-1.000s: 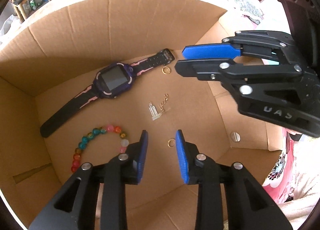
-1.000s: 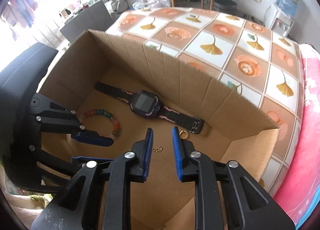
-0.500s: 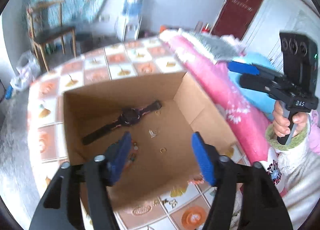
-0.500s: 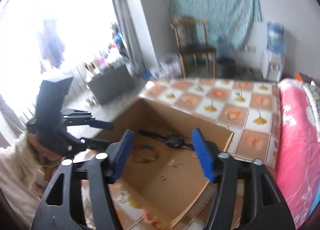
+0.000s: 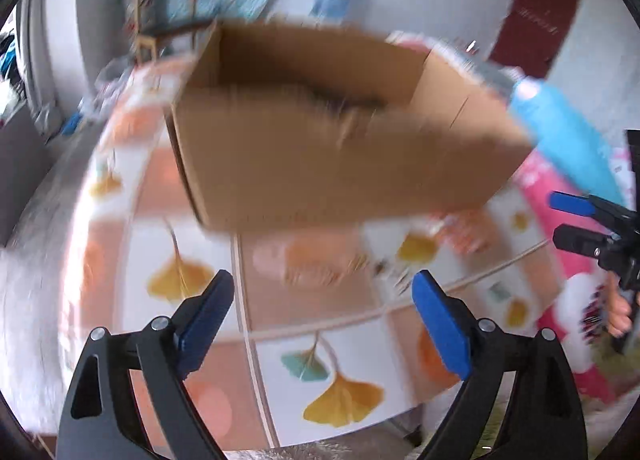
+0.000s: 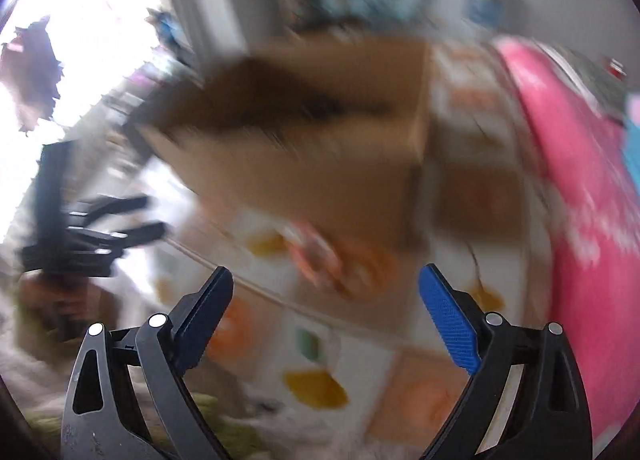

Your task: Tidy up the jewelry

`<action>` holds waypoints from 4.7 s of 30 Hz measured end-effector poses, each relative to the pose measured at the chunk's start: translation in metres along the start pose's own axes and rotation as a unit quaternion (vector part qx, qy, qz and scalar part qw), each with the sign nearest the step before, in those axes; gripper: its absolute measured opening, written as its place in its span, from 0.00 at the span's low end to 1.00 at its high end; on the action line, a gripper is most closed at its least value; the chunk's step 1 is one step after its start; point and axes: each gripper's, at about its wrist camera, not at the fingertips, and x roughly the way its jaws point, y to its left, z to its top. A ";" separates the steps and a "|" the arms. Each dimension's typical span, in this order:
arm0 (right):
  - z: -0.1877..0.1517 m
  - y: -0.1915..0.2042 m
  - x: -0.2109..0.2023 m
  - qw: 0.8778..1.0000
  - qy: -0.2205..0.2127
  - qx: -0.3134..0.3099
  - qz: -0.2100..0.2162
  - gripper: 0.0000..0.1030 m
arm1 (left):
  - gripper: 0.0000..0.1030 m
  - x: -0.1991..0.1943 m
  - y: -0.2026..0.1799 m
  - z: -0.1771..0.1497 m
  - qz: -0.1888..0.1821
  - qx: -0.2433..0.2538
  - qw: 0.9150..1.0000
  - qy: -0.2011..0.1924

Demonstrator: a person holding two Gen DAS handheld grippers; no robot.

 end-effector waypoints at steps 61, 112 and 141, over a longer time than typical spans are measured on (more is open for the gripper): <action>-0.029 0.033 0.014 0.998 -0.047 -0.008 0.052 0.89 | 0.95 0.031 -0.018 -0.028 0.057 0.076 0.995 -0.026; -0.021 0.075 0.063 0.998 0.010 -0.069 -0.003 0.13 | 0.29 0.033 -0.046 -0.013 -0.073 0.079 0.993 -0.042; -0.037 0.052 0.049 0.998 -0.010 -0.059 0.022 0.13 | 0.16 0.052 -0.063 -0.002 -0.020 0.104 0.994 -0.009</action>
